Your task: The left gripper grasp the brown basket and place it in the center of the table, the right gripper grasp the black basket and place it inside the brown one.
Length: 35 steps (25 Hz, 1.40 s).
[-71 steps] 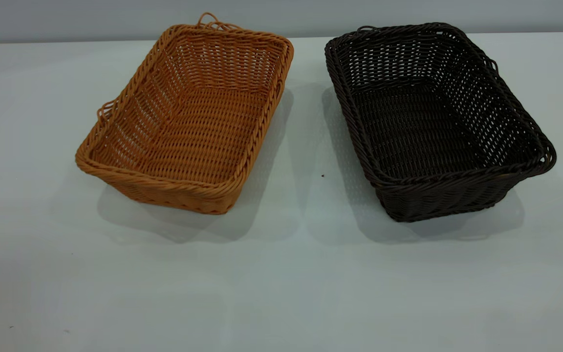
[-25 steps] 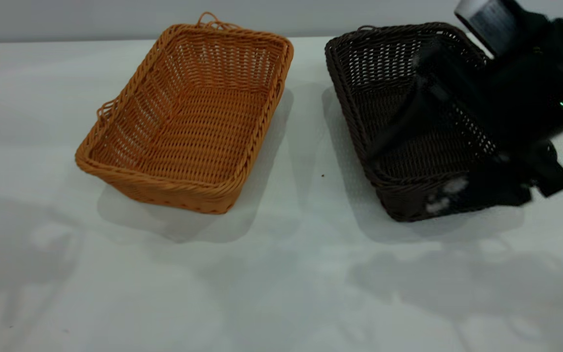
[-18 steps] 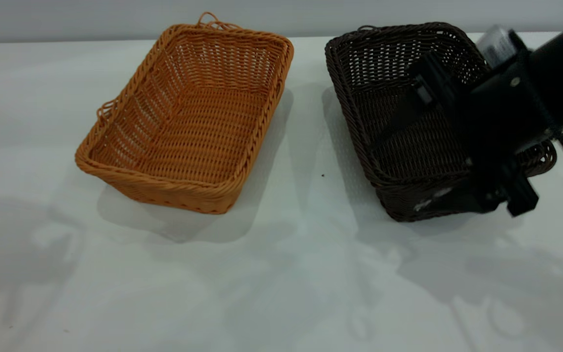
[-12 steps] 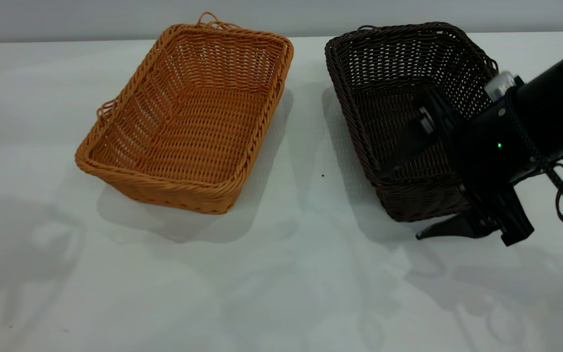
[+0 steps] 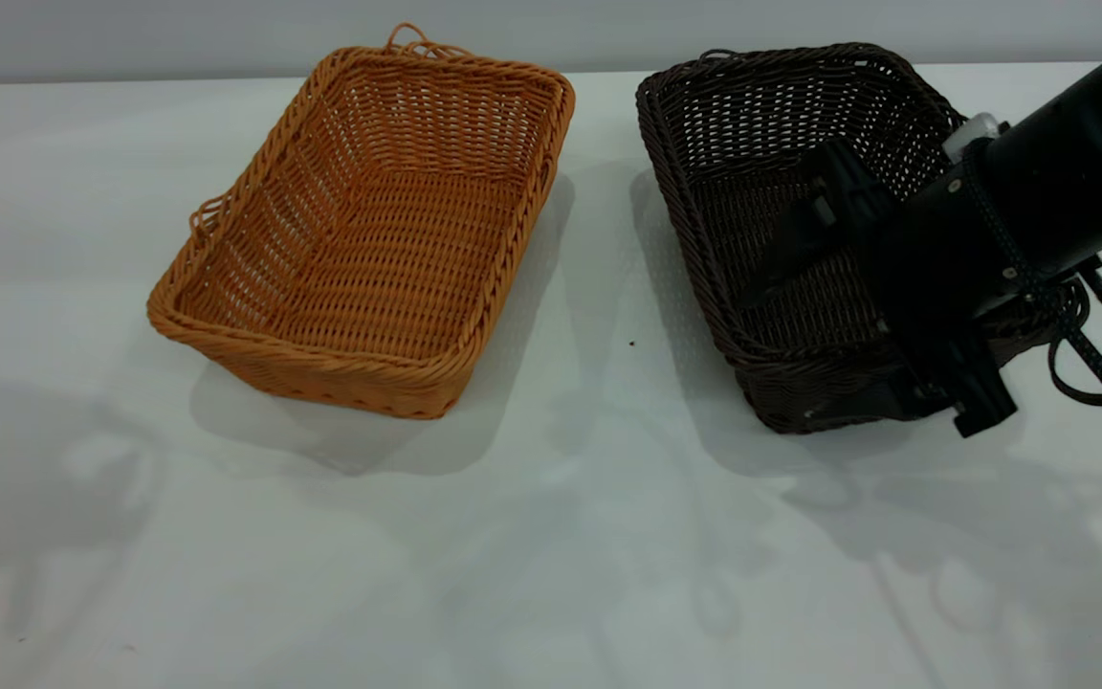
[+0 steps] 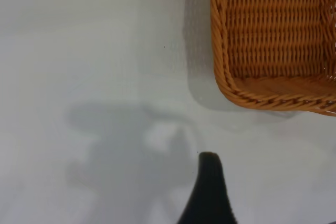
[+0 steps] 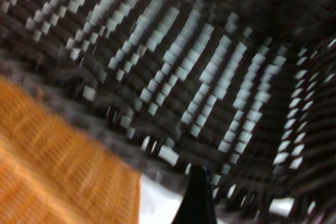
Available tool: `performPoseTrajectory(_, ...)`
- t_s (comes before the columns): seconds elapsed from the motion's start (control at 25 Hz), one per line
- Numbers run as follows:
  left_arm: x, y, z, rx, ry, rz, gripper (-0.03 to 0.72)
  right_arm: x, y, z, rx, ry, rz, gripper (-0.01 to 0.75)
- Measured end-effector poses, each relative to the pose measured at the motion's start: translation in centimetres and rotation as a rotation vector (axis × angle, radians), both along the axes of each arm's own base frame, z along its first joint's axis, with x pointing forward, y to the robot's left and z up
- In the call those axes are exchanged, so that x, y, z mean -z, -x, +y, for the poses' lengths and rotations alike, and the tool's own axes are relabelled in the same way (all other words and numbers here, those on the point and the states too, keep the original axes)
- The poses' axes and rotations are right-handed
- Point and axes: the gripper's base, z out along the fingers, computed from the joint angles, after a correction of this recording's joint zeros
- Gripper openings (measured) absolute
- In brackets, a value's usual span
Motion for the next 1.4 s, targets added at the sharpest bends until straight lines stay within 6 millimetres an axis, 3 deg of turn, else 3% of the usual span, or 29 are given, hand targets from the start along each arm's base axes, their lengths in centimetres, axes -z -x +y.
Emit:
performPoseTrajectory(0.36,0.3,-0.3,0.0,-0.007,0.001,0.007,0.534,0.6,-0.3,-1.7,0.17,0.154,0.028,0.563)
performPoseTrajectory(0.56,2.3,-2.0,0.2,-0.046,0.004,0.046,0.534,1.7,-0.1,-2.5,0.219,0.235,0.057,0.535)
performPoseTrajectory(0.72,3.8,-4.6,0.2,-0.054,0.004,0.078,0.534,2.3,0.0,-2.6,0.225,0.242,0.077,0.519)
performPoseTrajectory(0.92,6.2,-9.2,-0.8,-0.037,0.004,0.095,0.534,2.4,0.1,-2.6,0.226,0.244,0.081,0.516)
performPoseTrajectory(1.16,10.6,-14.6,-3.5,0.009,0.011,0.123,0.534,2.4,0.1,-2.6,0.225,0.243,0.082,0.515)
performPoseTrajectory(1.4,15.9,-17.6,-6.2,0.057,-0.001,0.153,0.534,2.5,0.1,-2.6,0.227,0.248,0.081,0.501)
